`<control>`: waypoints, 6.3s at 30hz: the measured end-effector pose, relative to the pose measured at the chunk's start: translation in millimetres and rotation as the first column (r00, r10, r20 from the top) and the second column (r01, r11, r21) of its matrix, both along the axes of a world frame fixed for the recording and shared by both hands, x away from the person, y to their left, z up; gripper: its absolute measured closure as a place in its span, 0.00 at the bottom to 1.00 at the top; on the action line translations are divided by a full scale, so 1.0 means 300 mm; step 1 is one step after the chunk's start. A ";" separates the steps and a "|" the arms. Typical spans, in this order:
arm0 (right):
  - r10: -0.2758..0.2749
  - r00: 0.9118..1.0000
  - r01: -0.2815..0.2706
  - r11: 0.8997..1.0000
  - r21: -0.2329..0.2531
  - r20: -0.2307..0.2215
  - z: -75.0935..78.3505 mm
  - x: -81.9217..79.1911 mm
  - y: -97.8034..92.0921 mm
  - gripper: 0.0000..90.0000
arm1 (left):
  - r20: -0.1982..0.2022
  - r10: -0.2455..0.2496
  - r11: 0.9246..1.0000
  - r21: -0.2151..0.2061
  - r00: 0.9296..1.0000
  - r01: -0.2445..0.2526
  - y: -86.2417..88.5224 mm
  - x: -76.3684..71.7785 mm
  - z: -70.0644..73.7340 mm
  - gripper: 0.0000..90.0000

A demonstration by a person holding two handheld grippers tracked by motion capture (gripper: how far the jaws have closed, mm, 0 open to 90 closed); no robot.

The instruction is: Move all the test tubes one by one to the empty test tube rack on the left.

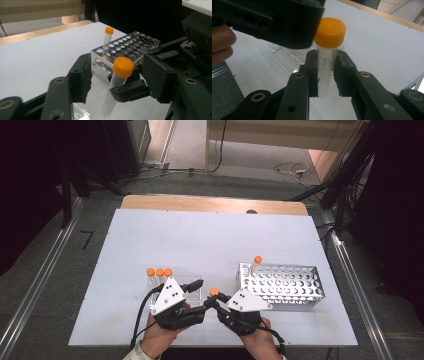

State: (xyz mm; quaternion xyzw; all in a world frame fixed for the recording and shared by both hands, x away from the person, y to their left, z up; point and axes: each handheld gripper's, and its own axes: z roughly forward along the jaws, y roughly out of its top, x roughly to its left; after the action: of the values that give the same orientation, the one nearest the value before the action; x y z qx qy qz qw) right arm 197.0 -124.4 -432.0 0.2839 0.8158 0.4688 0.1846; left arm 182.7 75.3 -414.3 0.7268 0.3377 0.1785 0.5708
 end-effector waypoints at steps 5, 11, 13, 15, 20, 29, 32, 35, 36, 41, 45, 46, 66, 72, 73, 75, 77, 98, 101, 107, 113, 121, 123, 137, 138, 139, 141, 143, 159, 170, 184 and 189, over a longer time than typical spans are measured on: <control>0.009 1.000 -0.009 1.000 0.000 -0.001 0.000 -0.005 0.005 0.80 | 0.001 -0.017 1.000 0.016 1.000 0.017 -0.018 0.002 -0.009 0.58; 0.013 1.000 -0.013 1.000 0.000 0.000 0.003 -0.009 0.006 0.80 | 0.000 -0.029 0.999 0.022 1.000 0.029 -0.028 0.004 -0.017 0.71; 0.012 1.000 -0.012 1.000 0.000 0.002 0.004 -0.009 0.005 0.80 | 0.006 -0.028 0.999 0.029 1.000 0.028 -0.031 0.004 -0.019 0.74; 0.013 1.000 -0.013 1.000 0.000 0.003 0.004 -0.008 0.004 0.80 | 0.007 -0.029 0.999 0.032 1.000 0.029 -0.031 0.005 -0.020 0.75; 0.011 1.000 -0.011 1.000 0.001 0.000 0.003 -0.007 0.004 0.80 | 0.008 -0.025 0.999 0.032 1.000 0.025 -0.031 0.009 -0.022 0.77; 0.015 0.999 -0.014 1.000 0.023 -0.034 0.006 0.005 -0.006 0.55 | 0.006 -0.014 0.999 0.029 1.000 0.014 -0.028 0.018 -0.023 0.78; 0.007 0.998 -0.004 0.999 0.032 -0.067 0.004 0.019 -0.014 0.38 | 0.011 -0.011 1.000 0.017 1.000 0.011 -0.022 0.022 -0.017 0.78; 0.007 0.995 -0.004 0.999 0.032 -0.097 0.001 0.031 -0.023 0.29 | 0.018 -0.006 1.000 0.003 1.000 0.006 -0.020 0.023 -0.007 0.78; 0.008 0.995 -0.005 0.999 0.032 -0.101 0.000 0.033 -0.025 0.27 | 0.020 -0.003 1.000 0.002 1.000 0.003 -0.019 0.023 -0.002 0.78; 0.015 0.994 -0.011 0.999 0.036 -0.111 -0.002 0.036 -0.027 0.22 | 0.037 0.006 1.000 -0.019 0.999 -0.006 -0.007 0.030 0.026 0.78; 0.018 0.993 -0.014 0.999 0.037 -0.118 -0.004 0.037 -0.028 0.21 | 0.054 0.029 0.999 -0.039 0.998 -0.027 0.016 0.038 0.057 0.78; 0.019 0.993 -0.014 0.999 0.038 -0.120 -0.004 0.037 -0.028 0.20 | 0.053 0.039 0.998 -0.045 0.998 -0.036 0.025 0.040 0.063 0.78; 0.009 0.993 -0.005 0.999 0.032 -0.120 -0.007 0.040 -0.030 0.20 | 0.041 0.245 0.969 -0.041 0.969 -0.243 0.185 0.105 0.073 0.78; 0.007 0.993 -0.003 0.999 0.034 -0.122 -0.006 0.041 -0.035 0.20 | 0.036 0.273 0.962 -0.032 0.961 -0.272 0.201 0.120 0.058 0.78; 0.005 0.993 -0.001 0.999 0.034 -0.122 -0.006 0.041 -0.035 0.21 | 0.041 0.277 0.961 -0.028 0.960 -0.276 0.201 0.121 0.057 0.78; 0.004 0.992 0.000 0.999 0.034 -0.123 -0.005 0.040 -0.036 0.21 | 0.042 0.281 0.960 -0.022 0.959 -0.280 0.203 0.122 0.054 0.78; 0.003 0.992 0.001 0.999 0.034 -0.123 -0.005 0.040 -0.036 0.21 | 0.040 0.284 0.959 -0.020 0.958 -0.284 0.204 0.124 0.051 0.78; 0.005 0.993 -0.001 0.999 0.032 -0.114 -0.004 0.039 -0.041 0.21 | 0.022 0.301 0.953 0.015 0.953 -0.302 0.204 0.132 0.010 0.78; 0.004 0.994 0.000 1.000 0.031 -0.113 -0.004 0.038 -0.041 0.21 | 0.014 0.302 0.953 0.022 0.953 -0.302 0.203 0.134 -0.001 0.78; 0.004 0.994 0.000 0.999 0.032 -0.112 -0.004 0.038 -0.042 0.21 | 0.005 0.304 0.952 0.037 0.953 -0.304 0.197 0.136 -0.019 0.78; 0.003 0.994 0.000 1.000 0.028 -0.113 -0.004 0.037 -0.042 0.21 | -0.006 0.305 0.951 0.047 0.952 -0.305 0.194 0.137 -0.035 0.77; 0.003 0.994 0.000 1.000 0.025 -0.111 -0.004 0.037 -0.043 0.21 | -0.021 0.305 0.951 0.062 0.952 -0.303 0.192 0.142 -0.049 0.77; 0.003 0.994 0.000 1.000 0.025 -0.111 -0.005 0.037 -0.042 0.21 | -0.027 0.304 0.951 0.064 0.952 -0.302 0.192 0.143 -0.054 0.77; -0.003 0.994 0.006 1.000 0.028 -0.105 -0.002 0.038 -0.048 0.21 | -0.050 0.285 0.959 0.018 0.957 -0.284 0.201 0.132 -0.039 0.64; -0.007 0.995 0.010 0.999 0.032 -0.104 0.000 0.039 -0.051 0.21 | -0.049 0.285 0.959 0.010 0.957 -0.285 0.202 0.129 -0.034 0.62; -0.013 0.995 0.016 0.999 0.036 -0.102 0.002 0.041 -0.056 0.21 | -0.045 0.285 0.958 0.001 0.957 -0.286 0.205 0.125 -0.030 0.59; -0.031 0.996 0.034 0.999 0.038 -0.089 0.007 0.048 -0.069 0.22 | -0.038 0.289 0.957 -0.012 0.957 -0.289 0.207 0.118 -0.022 0.54; -0.049 0.995 0.053 0.997 0.047 -0.085 0.012 0.057 -0.085 0.22 | -0.033 0.295 0.955 -0.023 0.955 -0.296 0.204 0.112 -0.018 0.48; -0.306 0.951 0.309 0.946 0.097 -0.050 0.001 0.180 -0.258 0.24 | -0.012 0.317 0.948 -0.028 0.948 -0.317 0.185 0.095 -0.004 0.27; -0.401 0.914 0.404 0.912 0.065 -0.057 -0.038 0.268 -0.287 0.46 | -0.013 0.311 0.950 -0.022 0.950 -0.312 0.178 0.095 -0.006 0.27; -0.431 0.899 0.433 0.902 0.000 -0.079 -0.068 0.330 -0.258 0.67 | -0.018 0.304 0.952 -0.018 0.952 -0.305 0.173 0.094 -0.010 0.28; -0.429 0.899 0.430 0.903 -0.006 -0.092 -0.068 0.335 -0.253 0.76 | -0.018 0.301 0.953 -0.013 0.953 -0.302 0.172 0.095 -0.011 0.28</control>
State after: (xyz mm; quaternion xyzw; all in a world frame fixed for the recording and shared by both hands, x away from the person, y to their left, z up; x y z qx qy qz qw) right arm 297.5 -200.4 -452.4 0.4790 0.7374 0.4090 0.2440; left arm 211.1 126.8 -417.6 0.6638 0.4506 0.2550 0.5397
